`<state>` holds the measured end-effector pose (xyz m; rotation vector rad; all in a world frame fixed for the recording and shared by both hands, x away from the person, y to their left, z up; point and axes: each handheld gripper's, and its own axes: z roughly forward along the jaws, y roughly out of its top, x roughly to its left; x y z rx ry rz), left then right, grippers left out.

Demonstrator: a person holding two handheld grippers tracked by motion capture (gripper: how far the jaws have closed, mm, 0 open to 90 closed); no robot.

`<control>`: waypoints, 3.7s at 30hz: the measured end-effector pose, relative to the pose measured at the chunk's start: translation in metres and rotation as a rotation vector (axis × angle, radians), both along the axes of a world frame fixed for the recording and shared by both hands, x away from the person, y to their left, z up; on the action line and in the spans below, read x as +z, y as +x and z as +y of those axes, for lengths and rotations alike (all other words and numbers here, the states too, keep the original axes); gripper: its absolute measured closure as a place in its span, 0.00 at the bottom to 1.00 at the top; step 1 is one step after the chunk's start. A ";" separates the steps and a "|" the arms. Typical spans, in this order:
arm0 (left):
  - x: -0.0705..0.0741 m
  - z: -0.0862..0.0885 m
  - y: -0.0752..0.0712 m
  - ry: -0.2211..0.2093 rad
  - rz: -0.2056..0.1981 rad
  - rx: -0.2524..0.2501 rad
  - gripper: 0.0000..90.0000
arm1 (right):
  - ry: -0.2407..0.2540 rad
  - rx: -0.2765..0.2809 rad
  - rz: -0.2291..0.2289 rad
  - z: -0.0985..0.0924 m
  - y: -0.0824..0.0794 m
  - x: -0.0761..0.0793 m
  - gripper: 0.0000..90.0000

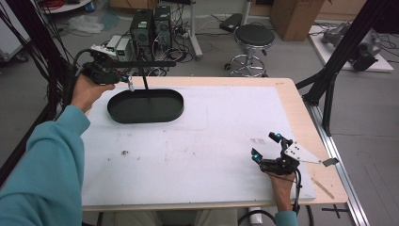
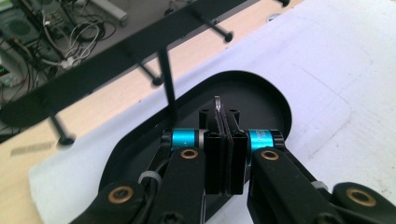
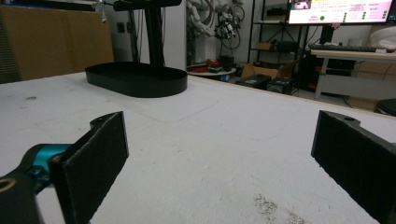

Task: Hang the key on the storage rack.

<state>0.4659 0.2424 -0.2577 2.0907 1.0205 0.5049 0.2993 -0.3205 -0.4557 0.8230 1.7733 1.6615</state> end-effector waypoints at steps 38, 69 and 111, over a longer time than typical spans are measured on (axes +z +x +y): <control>-0.003 -0.044 0.045 0.046 0.022 -0.091 0.98 | 0.003 -0.002 0.000 0.000 0.000 0.000 0.04; -0.007 -0.039 0.054 0.025 0.014 -0.059 0.98 | 0.007 -0.001 0.004 0.000 0.000 0.000 0.04; 0.006 0.011 -0.043 -0.158 -0.324 -0.024 0.02 | 0.000 -0.004 -0.005 0.000 0.000 0.000 0.04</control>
